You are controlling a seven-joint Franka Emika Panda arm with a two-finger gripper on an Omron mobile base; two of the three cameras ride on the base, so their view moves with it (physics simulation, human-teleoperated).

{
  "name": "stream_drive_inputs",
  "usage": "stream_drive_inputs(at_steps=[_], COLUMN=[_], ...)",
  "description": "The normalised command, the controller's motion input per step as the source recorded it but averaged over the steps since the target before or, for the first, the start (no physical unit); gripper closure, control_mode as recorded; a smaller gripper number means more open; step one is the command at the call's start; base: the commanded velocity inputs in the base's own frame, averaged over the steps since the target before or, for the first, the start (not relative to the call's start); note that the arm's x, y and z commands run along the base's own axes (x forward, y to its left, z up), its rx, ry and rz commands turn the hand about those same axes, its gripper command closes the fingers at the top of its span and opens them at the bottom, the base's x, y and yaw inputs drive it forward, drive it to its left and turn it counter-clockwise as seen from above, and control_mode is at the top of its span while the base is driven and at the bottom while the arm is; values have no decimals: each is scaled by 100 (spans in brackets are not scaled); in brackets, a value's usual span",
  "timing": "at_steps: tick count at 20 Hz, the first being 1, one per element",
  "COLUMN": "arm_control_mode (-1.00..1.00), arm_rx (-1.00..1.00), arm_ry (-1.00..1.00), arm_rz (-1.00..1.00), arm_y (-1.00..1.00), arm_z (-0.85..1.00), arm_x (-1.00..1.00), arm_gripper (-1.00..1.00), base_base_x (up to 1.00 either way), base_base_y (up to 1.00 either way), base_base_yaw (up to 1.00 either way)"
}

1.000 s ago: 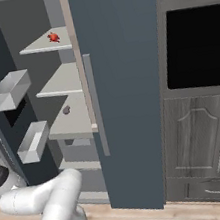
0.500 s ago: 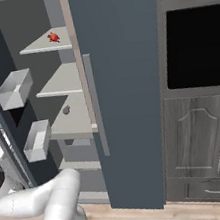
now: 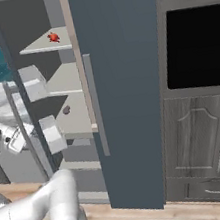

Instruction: There's a fish in the fridge that needs to be moved to the freezer for freezing. Pick up the fish from the fridge, place it on any shelf in the freezer, and close the fridge and freezer doors when done.

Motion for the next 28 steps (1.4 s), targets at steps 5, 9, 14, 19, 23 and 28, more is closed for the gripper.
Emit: stream_drive_inputs(at_steps=[5,9,14,19,23,28], arm_control_mode=[-100,-100,-100,-100,-100,-100], arm_rx=[28,29,29,25,15,10], arm_ry=[-4,-2,0,0,2,14], arm_rz=[12,12,16,15,10,8], arm_y=[-100,-100,-100,-83,-40,-25], arm_z=[0,0,0,6,15,26], arm_x=[17,40,63,90,100,100], arm_gripper=[-100,-100,-100,-100,-100,-100], base_base_x=[0,0,0,0,0,0], base_base_y=[0,0,0,0,0,0], base_base_yaw=[0,0,0,0,0,0])
